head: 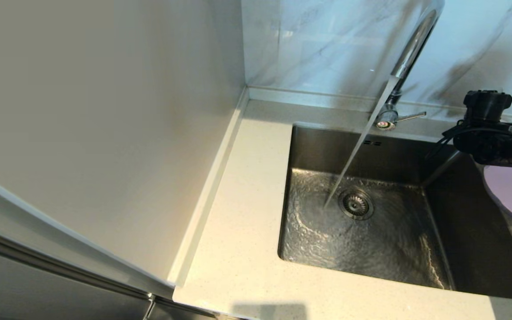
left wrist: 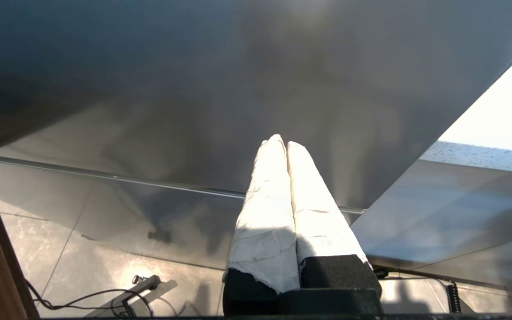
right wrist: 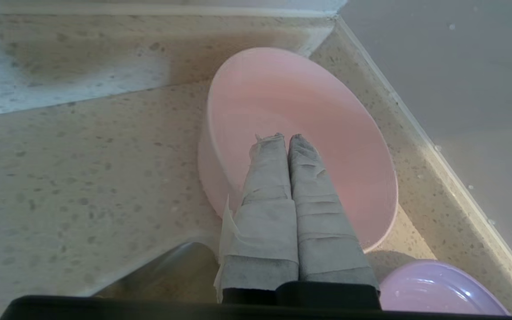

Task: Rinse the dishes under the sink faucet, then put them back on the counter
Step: Pick up the bowl

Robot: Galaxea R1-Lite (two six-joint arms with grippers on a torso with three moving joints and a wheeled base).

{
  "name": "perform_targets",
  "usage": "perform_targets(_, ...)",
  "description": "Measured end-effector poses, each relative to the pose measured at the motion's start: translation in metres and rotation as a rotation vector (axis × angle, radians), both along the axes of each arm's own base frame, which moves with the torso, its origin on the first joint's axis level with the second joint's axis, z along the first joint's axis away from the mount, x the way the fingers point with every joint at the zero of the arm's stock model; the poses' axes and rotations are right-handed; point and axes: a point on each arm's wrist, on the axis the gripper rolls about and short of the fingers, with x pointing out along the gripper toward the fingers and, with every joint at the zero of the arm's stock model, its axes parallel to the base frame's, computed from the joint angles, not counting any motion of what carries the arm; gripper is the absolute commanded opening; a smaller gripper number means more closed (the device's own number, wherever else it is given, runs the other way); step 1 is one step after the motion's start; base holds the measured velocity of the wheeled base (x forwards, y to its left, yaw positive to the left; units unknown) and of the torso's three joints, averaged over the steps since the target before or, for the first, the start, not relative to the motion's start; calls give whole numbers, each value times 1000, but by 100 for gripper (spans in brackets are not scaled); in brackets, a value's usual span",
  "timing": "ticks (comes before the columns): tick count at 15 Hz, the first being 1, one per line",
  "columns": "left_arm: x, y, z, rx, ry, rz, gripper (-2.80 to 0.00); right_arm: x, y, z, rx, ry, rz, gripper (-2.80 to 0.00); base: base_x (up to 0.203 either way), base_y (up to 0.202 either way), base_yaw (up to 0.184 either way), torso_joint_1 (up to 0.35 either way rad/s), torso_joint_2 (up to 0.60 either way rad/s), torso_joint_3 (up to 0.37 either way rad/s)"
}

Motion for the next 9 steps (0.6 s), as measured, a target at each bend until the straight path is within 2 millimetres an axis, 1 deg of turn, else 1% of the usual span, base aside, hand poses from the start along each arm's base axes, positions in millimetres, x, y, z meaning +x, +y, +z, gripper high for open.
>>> perform_targets(3,0,0,0,0,1,0,-280,-1,0,0,1,5,-1,-280,0,0,0,0,0,0)
perform_targets(9,0,0,0,0,1,0,-280,-8,2,15,-18,8,1,-280,0,0,0,0,0,0)
